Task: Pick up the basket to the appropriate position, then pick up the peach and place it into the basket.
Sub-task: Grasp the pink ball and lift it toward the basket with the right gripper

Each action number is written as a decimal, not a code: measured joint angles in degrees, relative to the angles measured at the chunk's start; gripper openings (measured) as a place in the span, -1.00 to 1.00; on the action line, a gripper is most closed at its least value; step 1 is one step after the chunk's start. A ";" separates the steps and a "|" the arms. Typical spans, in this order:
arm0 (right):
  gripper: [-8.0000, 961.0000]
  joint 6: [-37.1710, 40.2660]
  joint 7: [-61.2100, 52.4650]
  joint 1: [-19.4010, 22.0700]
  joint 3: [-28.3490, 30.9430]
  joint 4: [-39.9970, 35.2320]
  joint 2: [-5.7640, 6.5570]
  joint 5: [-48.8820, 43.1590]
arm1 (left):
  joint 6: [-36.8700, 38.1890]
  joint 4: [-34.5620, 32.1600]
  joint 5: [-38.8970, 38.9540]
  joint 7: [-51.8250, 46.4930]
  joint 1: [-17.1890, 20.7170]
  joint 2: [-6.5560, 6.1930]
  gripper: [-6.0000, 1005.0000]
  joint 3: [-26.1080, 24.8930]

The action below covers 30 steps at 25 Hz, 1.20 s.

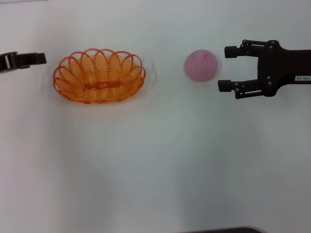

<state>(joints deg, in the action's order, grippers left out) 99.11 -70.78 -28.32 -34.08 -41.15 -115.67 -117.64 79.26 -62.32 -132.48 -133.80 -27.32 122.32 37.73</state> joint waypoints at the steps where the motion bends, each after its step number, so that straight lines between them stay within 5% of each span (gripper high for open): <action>1: 0.74 -0.04 -0.63 -0.06 0.06 0.05 0.00 0.05 | 0.68 0.01 0.75 2.28 0.35 -0.31 0.17 -0.05; 5: 0.74 -0.15 -3.39 -0.19 1.01 0.18 -0.25 0.42 | 6.77 -0.52 5.16 15.00 2.53 -1.31 0.17 -0.32; 15: 0.73 -0.25 -8.81 -0.18 4.29 2.41 -1.08 0.66 | 20.44 -2.76 6.32 43.73 5.60 -1.34 0.17 -2.29; 24: 0.72 -0.84 -9.43 -0.70 4.65 3.85 -1.60 0.66 | 20.94 -2.16 6.38 50.42 8.18 -0.47 0.17 -2.40; 30: 0.72 -1.97 -8.99 -1.51 4.00 3.79 -2.24 0.65 | 21.02 -2.15 7.96 50.56 9.75 1.31 0.17 -2.98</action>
<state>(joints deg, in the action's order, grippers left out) 97.14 -79.77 -29.83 -30.08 -37.36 -117.91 -116.99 100.27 -64.47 -124.52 -83.24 -17.57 123.64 34.75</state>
